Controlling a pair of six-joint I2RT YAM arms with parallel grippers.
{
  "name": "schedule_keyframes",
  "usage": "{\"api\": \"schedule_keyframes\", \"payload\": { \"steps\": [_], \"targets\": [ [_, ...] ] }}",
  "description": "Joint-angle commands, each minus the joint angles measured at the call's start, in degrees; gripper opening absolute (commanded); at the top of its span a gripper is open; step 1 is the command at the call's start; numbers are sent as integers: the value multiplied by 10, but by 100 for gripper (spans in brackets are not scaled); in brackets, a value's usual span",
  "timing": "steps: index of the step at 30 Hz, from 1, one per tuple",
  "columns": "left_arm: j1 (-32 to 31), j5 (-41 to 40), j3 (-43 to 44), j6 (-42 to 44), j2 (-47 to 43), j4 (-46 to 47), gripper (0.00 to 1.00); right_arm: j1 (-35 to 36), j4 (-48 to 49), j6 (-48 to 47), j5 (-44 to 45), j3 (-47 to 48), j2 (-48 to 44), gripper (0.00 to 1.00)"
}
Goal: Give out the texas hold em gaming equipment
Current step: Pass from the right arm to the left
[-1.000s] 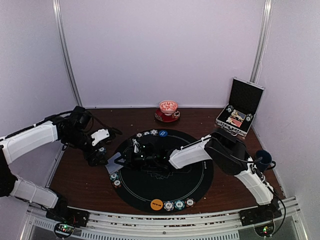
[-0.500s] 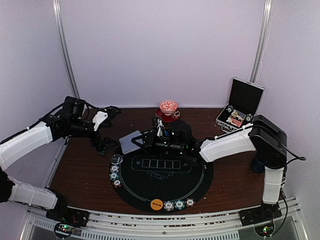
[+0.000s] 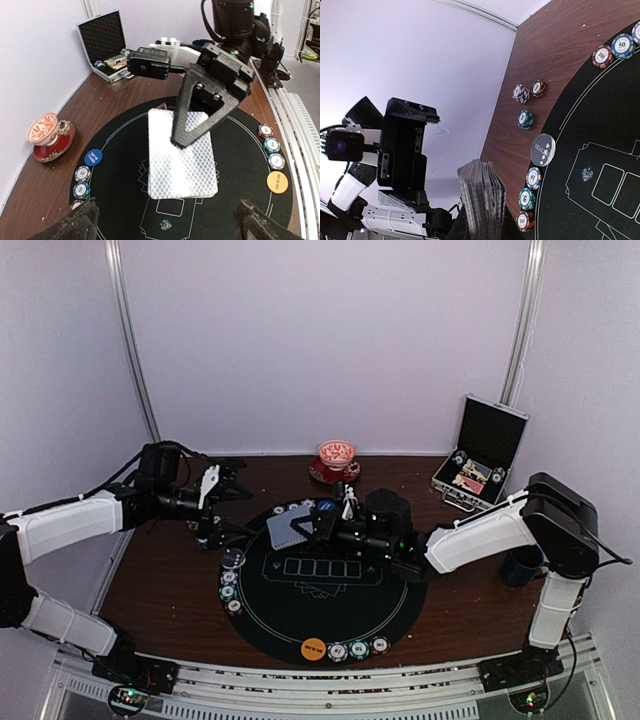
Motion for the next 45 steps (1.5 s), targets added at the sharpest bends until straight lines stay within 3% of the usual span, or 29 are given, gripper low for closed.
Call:
{"api": "schedule_keyframes", "payload": {
  "steps": [1, 6, 14, 38, 45],
  "targets": [
    [-7, 37, -59, -6, -9, 173, 98, -5, 64, 25, 13, 7, 8, 0],
    [-43, -89, -7, 4, 40, 115, 98, -4, 77, 59, 5, 31, 42, 0],
    [-91, -183, 17, -1, 85, 88, 98, -3, 122, 90, 18, 35, 81, 0],
    [-135, -221, 30, 20, 139, 44, 97, -2, 146, 132, 28, 80, 161, 0],
    [-136, -227, 37, 20, 153, 39, 81, 3, 156, 139, 20, 85, 171, 0]
  ]
}}
